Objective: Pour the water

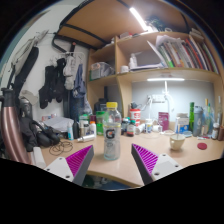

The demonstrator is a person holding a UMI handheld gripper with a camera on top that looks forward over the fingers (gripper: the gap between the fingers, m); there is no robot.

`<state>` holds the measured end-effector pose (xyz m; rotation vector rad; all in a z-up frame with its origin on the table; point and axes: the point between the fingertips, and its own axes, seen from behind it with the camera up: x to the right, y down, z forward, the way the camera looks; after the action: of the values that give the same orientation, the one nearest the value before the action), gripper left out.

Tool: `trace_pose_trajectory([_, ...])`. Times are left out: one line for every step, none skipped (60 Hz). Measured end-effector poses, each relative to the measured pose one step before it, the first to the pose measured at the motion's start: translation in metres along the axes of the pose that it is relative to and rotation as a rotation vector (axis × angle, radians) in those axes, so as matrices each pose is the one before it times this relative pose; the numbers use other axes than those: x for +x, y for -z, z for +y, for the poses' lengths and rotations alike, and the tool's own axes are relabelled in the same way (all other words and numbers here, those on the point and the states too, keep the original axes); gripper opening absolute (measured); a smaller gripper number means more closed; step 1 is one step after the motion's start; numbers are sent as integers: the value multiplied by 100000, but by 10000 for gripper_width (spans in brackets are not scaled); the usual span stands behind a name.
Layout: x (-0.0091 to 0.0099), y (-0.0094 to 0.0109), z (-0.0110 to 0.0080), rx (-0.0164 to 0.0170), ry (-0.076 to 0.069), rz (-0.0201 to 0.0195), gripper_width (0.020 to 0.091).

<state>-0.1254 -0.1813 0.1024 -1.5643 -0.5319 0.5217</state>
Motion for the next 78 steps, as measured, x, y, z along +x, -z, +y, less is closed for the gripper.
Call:
trace_pose_trajectory([-432, -1050, -132, 894, 507, 53, 844])
trace_pose_trajectory([-6, -503, -139, 592, 522, -774, 843])
trace_pose_trajectory([-358, -1052, -85, 781, 842, 287, 843])
trace_pose_trajectory([-140, -581, -209, 269, 637, -241, 845])
trace_pose_trajectory([-83, -753, -26, 449, 822, 12, 845])
trace_pose_trajectory([-67, -786, -41, 352, 813, 202, 844])
trace_pose_trajectory([-7, -755, -58, 352, 926, 476, 844])
trace_pose_trajectory([80, -780, 14, 154, 944, 781, 844])
trace_pose_trajectory([141, -771, 111, -222, 841, 1058, 843])
trace_pose_trajectory([164, -806, 164, -649, 549, 1124, 843])
trace_pose_trajectory([297, -682, 332, -766, 552, 756, 844])
trace_pose_trajectory([107, -741, 191, -987, 330, 987, 842])
trace_pose_trajectory([241, -773, 197, -667, 341, 823, 843])
trace_pose_trajectory([26, -694, 42, -742, -60, 854, 843])
trace_pose_trajectory([-151, -708, 46, -830, -321, 987, 841])
trace_pose_trajectory([64, -602, 155, -999, -183, 740, 843])
trace_pose_trajectory([39, -565, 106, -952, -256, 797, 844])
trace_pose_trajectory([69, -517, 32, -588, -433, 695, 843])
trace_pose_trajectory([54, -508, -62, -254, -556, 630, 844])
trace_pose_trajectory([6, -489, -23, -219, -518, 488, 844])
trace_pose_trajectory([43, -446, -5, -372, -469, 517, 841])
trace_pose_trajectory([74, -402, -23, -348, -576, 733, 845])
trace_pose_trajectory([128, -550, -63, -100, -666, 815, 845])
trace_pose_trajectory([87, -412, -90, 42, -882, 891, 844])
trace_pose_trajectory([196, -258, -91, 58, -869, 741, 845])
trace_pose_trajectory([53, -377, -112, 38, -847, 764, 844])
trace_pose_trajectory([105, -379, -121, -30, -899, 827, 843])
trace_pose_trajectory([34, -382, -54, -203, -878, 936, 843])
trace_pose_trajectory([-1, -346, 21, -385, -752, 700, 842])
trace_pose_trajectory([-25, -310, 19, -468, -547, 539, 845])
trace_pose_trajectory([-35, -285, 15, -395, -407, 519, 845])
trace_pose_trajectory([-4, -281, 28, -368, -341, 692, 844])
trace_pose_trajectory([52, -263, 21, -276, -342, 843, 844])
trace_pose_trajectory([45, -287, 1, -99, -356, 991, 847])
trace_pose_trajectory([75, -205, 20, -11, -353, 740, 846])
trace_pose_trajectory([79, -260, 17, -19, -316, 821, 844])
trace_pose_trajectory([102, -192, 90, -221, -482, 887, 842])
trace_pose_trajectory([57, -184, 132, -346, -617, 808, 836])
trace_pose_trajectory([13, -123, 141, -435, -663, 569, 824])
trace_pose_trajectory([-32, -107, 29, -50, -828, 376, 809])
trace_pose_trajectory([-163, -92, 52, -31, -911, -87, 779])
trace_pose_trajectory([-223, -75, 4, 154, -971, -496, 717])
trace_pose_trajectory([-260, -54, 11, 148, -983, -784, 655])
trace_pose_trajectory([-29, -24, 91, -180, -1061, 90, 619])
trace_pose_trajectory([42, 17, 10, 61, -332, 764, 615])
trace_pose_trajectory([143, 27, -35, 230, 436, 689, 605])
trace_pose_trajectory([110, -29, 94, 3, 982, 903, 586])
trace_pose_trajectory([109, -4, 38, -107, 1000, 430, 571])
trace_pose_trajectory([29, 2, 27, -30, 908, 370, 562])
trace_pose_trajectory([-22, 4, -31, 238, 499, 173, 550])
trace_pose_trajectory([-31, 5, -27, 232, -20, -47, 538])
trace_pose_trajectory([-8, -6, -21, 374, -367, 30, 524])
trace_pose_trajectory([54, -23, 6, 376, -285, 191, 501])
trace_pose_trajectory([21, -14, -17, 320, -24, 219, 495])
trace_pose_trajectory([18, 18, -66, 615, 256, -171, 475])
trace_pose_trajectory([78, 52, 38, 68, 637, 22, 474])
trace_pose_trajectory([34, 40, -19, 217, 524, 50, 471])
trace_pose_trajectory([-28, 45, 0, -27, 685, -130, 458])
trace_pose_trajectory([-52, 53, 8, -172, 732, -349, 456])
trace_pose_trajectory([-95, 44, -21, -20, 500, -445, 454])
trace_pose_trajectory([-104, -2, 15, -253, 364, -185, 455])
trace_pose_trajectory([-27, 93, 0, -50, 494, -285, 455])
trace_pose_trajectory([-127, -47, -34, -114, 721, -270, 454])
trace_pose_trajectory([-172, -13, -37, 88, 984, -602, 455])
trace_pose_trajectory([-189, -9, -18, 31, 1251, -766, 455])
trace_pose_trajectory([-196, -36, -23, -81, 1549, -772, 454])
trace_pose_trajectory([-183, -16, -56, -149, 1393, -796, 454])
trace_pose_trajectory([-206, -14, -46, -372, 820, -802, 454])
trace_pose_trajectory([-174, -6, 0, -632, 454, -778, 453])
trace_pose_trajectory([-186, -18, 11, -826, 224, -945, 453])
trace_pose_trajectory([-180, 60, -156, -344, -238, -1379, 453])
trace_pose_trajectory([-176, 57, -290, -11, -585, -1198, 454])
trace_pose_trajectory([65, 141, -371, 550, -431, -1007, 455])
trace_pose_trajectory([142, 126, -583, 711, -398, -517, 455])
trace_pose_trajectory([303, 111, -699, 1007, -371, -113, 455])
trace_pose_trajectory([409, 137, -801, 1281, -377, 153, 455])
trace_pose_trajectory([496, 124, -902, 1532, -535, 288, 455])
trace_pose_trajectory([561, 103, -902, 1601, -662, 416, 456])
